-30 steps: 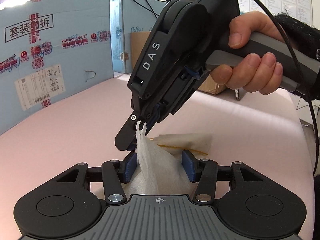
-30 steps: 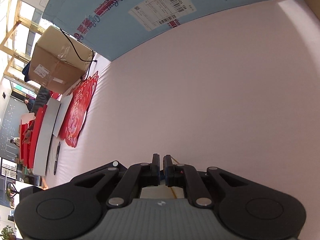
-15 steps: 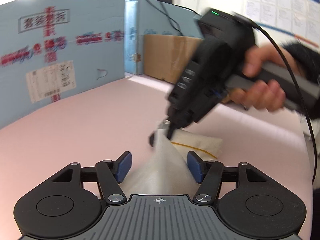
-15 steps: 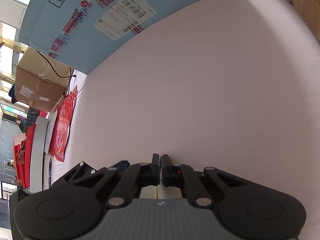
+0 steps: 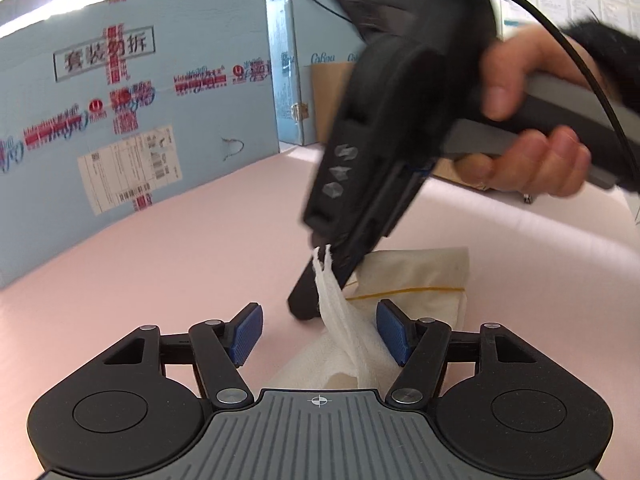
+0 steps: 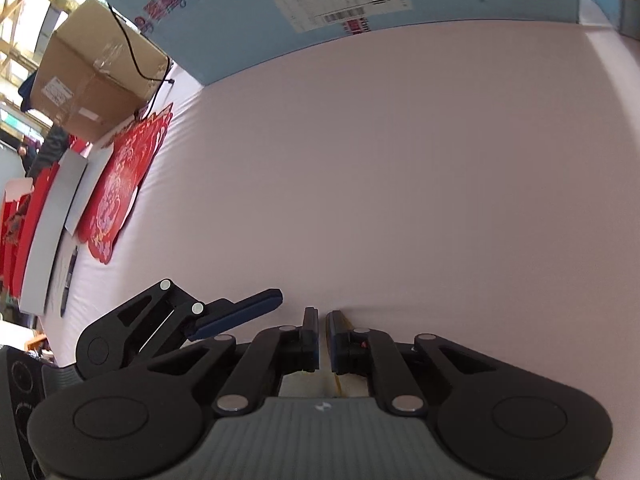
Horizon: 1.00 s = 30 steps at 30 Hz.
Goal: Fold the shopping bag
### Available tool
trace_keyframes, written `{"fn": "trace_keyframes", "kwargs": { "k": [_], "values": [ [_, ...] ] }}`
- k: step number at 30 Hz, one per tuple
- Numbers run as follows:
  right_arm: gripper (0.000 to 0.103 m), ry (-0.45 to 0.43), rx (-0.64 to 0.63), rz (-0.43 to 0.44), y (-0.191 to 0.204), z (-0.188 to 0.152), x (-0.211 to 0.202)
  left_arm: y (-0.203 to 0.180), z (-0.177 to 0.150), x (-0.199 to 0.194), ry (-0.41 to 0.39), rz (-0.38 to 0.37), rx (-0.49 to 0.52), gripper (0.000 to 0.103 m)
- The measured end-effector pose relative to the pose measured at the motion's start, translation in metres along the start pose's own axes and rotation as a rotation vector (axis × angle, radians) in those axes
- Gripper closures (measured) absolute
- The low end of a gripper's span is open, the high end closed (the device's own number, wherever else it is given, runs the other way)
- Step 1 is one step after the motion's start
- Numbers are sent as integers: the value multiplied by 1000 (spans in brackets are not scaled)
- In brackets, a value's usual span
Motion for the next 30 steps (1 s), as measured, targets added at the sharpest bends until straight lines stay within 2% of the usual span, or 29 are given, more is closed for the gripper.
{"fn": "trace_keyframes", "kwargs": {
  "k": [5,7,10,17,19,21,24,26,30],
  "values": [
    [88,161,-178,-112,25,0,-8,-21,0,-7,-35,71,118,41],
    [75,201,-226,-152,35,-4,-13,-25,1,-7,-45,83,145,41],
    [63,222,-270,-179,47,-10,-19,-25,1,-8,-50,77,148,41],
    [45,168,-340,-238,69,-20,-48,-25,2,-7,-49,75,153,41],
    [45,117,-332,-228,68,-22,-60,-22,2,-7,-46,59,145,41],
    [42,27,-291,-202,55,-27,-74,-16,2,-7,-40,31,126,40],
    [48,-83,-168,-131,17,-38,-79,-5,3,-7,-28,-17,84,40],
    [55,-105,-97,-80,-6,-47,-72,-6,3,-10,-27,-4,92,40],
    [81,-164,7,47,-38,-63,-56,-8,3,-14,-26,22,107,40]
  ]
}}
Point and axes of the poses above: each gripper's, at about its wrist camera, not at the fingertips, and x roughly the way its jaws point, y to its left, z to its top, the point moved 1 cm from there along x, roughly the way its jaws point, and after that the axes turned 2 degrees about z, right-handed, at the moved point
